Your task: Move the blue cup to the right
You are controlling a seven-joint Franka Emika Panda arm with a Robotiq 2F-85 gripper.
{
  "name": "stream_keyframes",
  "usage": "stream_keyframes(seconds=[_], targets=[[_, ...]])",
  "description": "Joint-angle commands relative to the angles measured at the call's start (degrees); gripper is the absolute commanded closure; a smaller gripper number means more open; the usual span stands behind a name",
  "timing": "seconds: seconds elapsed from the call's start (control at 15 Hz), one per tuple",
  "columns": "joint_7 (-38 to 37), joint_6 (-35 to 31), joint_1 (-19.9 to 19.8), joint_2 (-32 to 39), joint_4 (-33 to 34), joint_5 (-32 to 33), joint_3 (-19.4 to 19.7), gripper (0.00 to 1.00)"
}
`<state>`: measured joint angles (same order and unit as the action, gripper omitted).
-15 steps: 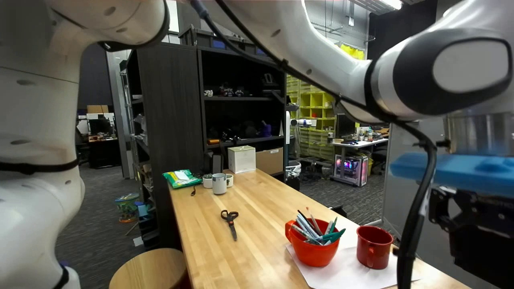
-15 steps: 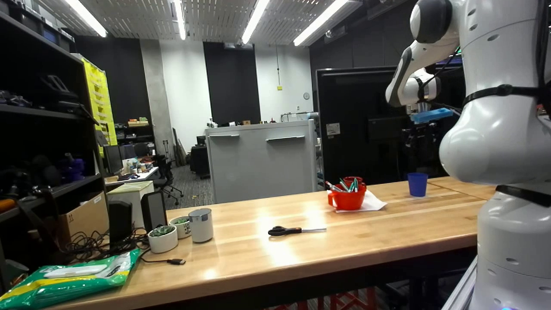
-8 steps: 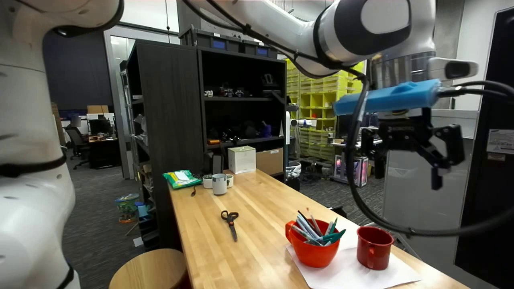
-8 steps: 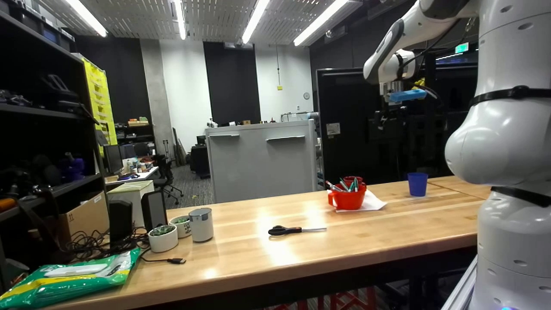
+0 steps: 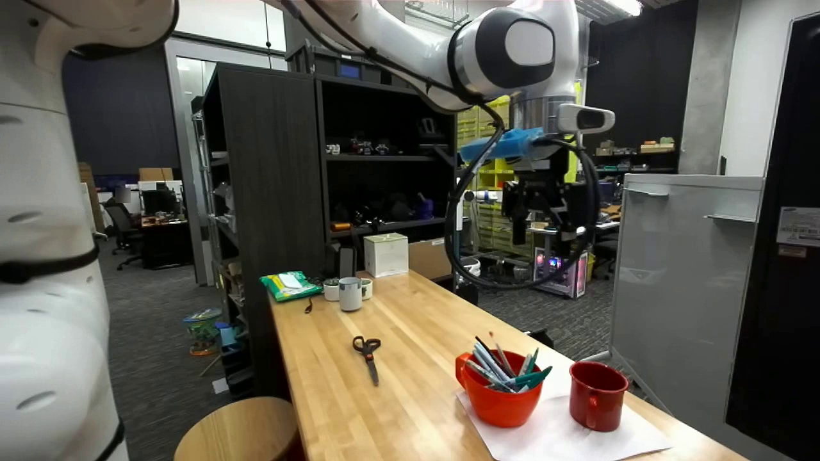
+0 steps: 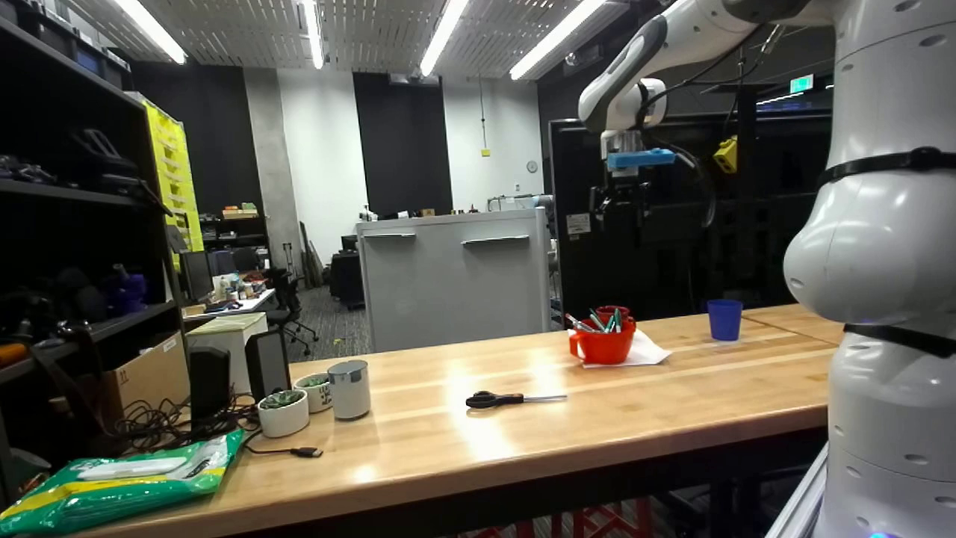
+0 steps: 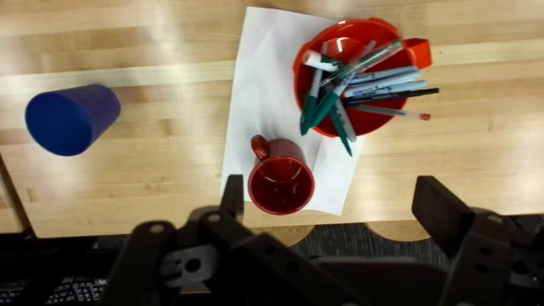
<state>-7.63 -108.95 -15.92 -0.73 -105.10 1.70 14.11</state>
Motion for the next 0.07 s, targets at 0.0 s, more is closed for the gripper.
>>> stream_keyframes(seconds=[0.0], targets=[[-2.6,0.3,1.1,0.3,0.7,-0.4,-0.4,0.0]])
